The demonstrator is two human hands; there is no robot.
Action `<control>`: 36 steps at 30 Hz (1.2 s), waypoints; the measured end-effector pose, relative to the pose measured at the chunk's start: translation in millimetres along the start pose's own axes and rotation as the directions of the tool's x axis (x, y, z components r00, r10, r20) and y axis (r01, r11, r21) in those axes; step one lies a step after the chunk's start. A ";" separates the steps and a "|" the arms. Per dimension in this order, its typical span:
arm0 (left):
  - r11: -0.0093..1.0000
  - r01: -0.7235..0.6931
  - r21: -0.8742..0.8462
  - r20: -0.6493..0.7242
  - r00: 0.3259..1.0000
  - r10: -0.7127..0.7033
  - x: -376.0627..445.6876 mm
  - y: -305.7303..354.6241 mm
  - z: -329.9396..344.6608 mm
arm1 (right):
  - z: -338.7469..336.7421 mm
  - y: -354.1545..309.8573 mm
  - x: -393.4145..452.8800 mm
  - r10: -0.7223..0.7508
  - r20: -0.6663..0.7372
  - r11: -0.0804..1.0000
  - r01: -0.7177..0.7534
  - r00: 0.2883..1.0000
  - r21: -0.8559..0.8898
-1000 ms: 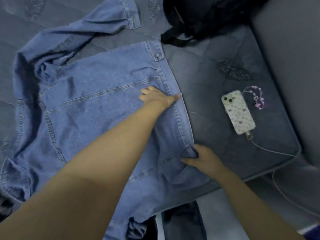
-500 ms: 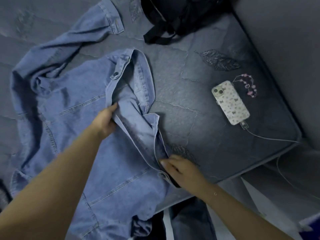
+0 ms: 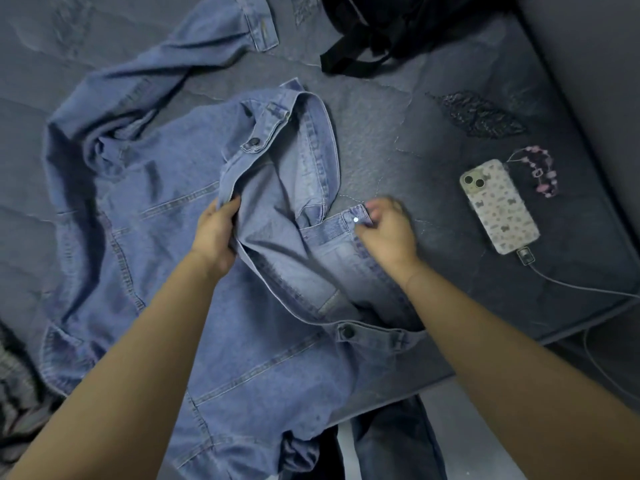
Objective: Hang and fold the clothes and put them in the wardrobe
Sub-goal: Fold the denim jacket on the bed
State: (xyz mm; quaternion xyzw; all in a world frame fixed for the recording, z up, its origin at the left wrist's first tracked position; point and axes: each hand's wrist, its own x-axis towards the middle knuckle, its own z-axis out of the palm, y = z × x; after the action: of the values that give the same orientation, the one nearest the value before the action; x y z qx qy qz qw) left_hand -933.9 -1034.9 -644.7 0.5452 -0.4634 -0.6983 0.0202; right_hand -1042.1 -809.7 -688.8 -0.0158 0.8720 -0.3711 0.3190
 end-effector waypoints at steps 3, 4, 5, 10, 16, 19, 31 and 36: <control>0.998 0.062 -0.011 0.033 0.998 -0.062 3.7 -7.4 -6.9 | -3.6 -39.6 40.7 -0.019 0.148 0.968 -0.019 0.989 0.250; 0.995 0.099 -0.014 0.035 0.994 -0.099 4.8 -10.1 -8.1 | -2.5 -53.1 51.5 -0.022 0.244 0.953 -0.054 0.970 0.298; 0.990 0.139 -0.016 0.037 0.990 -0.138 5.8 -12.7 -9.0 | 0.2 -63.3 59.4 -0.034 0.358 0.952 -0.079 0.933 0.294; 0.975 0.192 -0.113 0.093 0.979 -0.182 11.7 -18.6 -8.1 | 11.2 -77.2 68.7 -0.109 0.597 0.986 0.010 0.795 0.167; 0.974 0.182 -0.137 0.064 0.983 -0.175 14.4 -20.0 -8.6 | -21.0 -57.8 89.0 -0.321 0.448 0.905 0.409 0.834 -0.113; 0.972 0.196 -0.128 0.044 0.980 -0.192 14.0 -20.5 -6.1 | -26.3 -34.5 87.2 -0.343 0.261 0.859 0.414 0.902 -0.302; 0.973 0.227 -0.030 0.078 0.971 -0.225 6.8 -10.0 -6.6 | -18.6 21.8 -20.9 -0.125 0.306 0.982 0.074 0.944 0.175; 0.978 0.208 -0.027 0.129 0.971 -0.203 0.9 -3.8 -0.9 | -36.4 20.8 -48.7 -0.507 -0.025 0.839 0.487 0.861 -0.245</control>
State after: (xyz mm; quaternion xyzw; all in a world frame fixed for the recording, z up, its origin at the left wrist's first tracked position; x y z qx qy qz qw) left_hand -931.7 -1033.9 -647.9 0.5447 -0.3907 -0.7387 -0.0706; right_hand -1019.7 -758.5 -657.0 -0.2617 0.8881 -0.3380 0.1687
